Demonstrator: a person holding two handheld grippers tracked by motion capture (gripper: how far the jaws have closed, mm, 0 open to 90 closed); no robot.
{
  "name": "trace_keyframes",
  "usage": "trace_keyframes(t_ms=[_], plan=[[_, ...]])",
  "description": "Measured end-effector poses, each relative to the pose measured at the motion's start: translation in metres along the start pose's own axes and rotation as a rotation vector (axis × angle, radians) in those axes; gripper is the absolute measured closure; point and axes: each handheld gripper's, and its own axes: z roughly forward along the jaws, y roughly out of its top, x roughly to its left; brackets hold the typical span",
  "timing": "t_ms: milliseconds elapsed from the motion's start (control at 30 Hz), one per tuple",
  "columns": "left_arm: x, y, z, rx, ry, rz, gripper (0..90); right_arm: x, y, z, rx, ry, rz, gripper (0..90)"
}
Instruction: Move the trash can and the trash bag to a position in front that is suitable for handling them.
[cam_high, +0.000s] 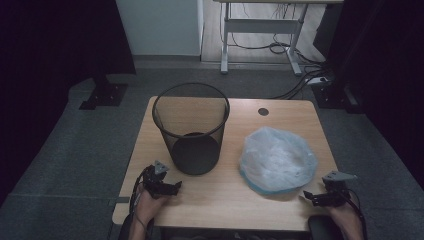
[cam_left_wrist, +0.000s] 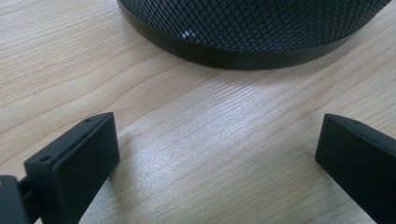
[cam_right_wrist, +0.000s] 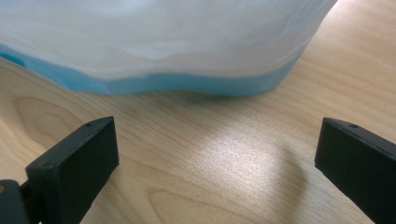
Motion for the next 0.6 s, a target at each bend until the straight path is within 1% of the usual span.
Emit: trace_keyframes(t_ms=[67, 167, 367, 433, 500, 600], plan=[[0.000, 0.000, 0.000, 0.000, 0.000, 0.000, 0.0, 0.002, 0.004, -0.007, -0.016, 0.001, -0.004, 0.0], [0.000, 0.000, 0.000, 0.000, 0.000, -0.001, 0.0, 0.005, 0.013, -0.019, -0.037, -0.002, -0.025, 0.0], [0.000, 0.000, 0.000, 0.000, 0.001, -0.001, 0.0, 0.011, 0.038, -0.040, -0.072, 0.010, -0.054, 0.0], [0.000, 0.000, 0.000, 0.000, 0.001, -0.001, 0.0, 0.013, 0.046, -0.042, -0.083, 0.024, -0.060, 0.0], [0.000, 0.000, 0.000, 0.000, 0.001, -0.001, 0.0, 0.014, 0.056, -0.042, -0.081, 0.040, -0.066, 0.0], [0.000, 0.000, 0.000, 0.000, 0.001, -0.001, 0.0, 0.018, 0.071, -0.039, -0.085, 0.049, -0.087, 0.0]])
